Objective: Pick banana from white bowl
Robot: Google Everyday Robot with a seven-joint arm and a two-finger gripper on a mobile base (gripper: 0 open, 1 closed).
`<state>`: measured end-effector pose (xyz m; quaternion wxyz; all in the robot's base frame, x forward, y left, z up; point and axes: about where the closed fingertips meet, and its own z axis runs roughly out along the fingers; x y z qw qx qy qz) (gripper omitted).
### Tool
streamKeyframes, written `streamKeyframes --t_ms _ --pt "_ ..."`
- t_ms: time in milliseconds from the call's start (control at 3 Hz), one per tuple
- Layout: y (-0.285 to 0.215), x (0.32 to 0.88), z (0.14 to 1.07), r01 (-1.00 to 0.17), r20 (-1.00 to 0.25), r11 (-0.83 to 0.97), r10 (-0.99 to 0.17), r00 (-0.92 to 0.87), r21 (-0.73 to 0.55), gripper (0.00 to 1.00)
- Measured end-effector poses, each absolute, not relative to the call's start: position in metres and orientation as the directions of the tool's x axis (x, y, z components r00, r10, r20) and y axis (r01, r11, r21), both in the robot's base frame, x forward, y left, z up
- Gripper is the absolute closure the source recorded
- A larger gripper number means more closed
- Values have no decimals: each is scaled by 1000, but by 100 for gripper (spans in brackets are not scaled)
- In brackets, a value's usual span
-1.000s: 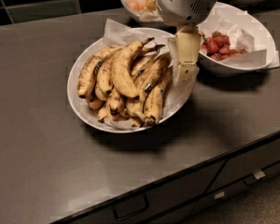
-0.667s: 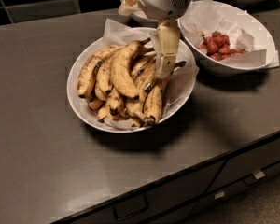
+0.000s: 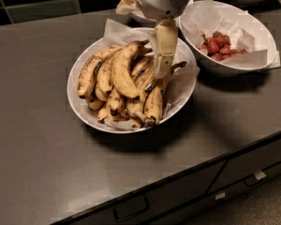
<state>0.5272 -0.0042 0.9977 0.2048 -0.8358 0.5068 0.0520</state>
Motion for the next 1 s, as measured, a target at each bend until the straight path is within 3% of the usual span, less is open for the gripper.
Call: streamKeyframes --t_ms 333,667,1000 --pt "3 523 995 -876 -312 -401 -824 473 -269 0" --pt "10 516 990 -887 -343 -391 -821 456 -244 16" --pt "15 513 988 -894 -357 -385 -822 445 -228 18"
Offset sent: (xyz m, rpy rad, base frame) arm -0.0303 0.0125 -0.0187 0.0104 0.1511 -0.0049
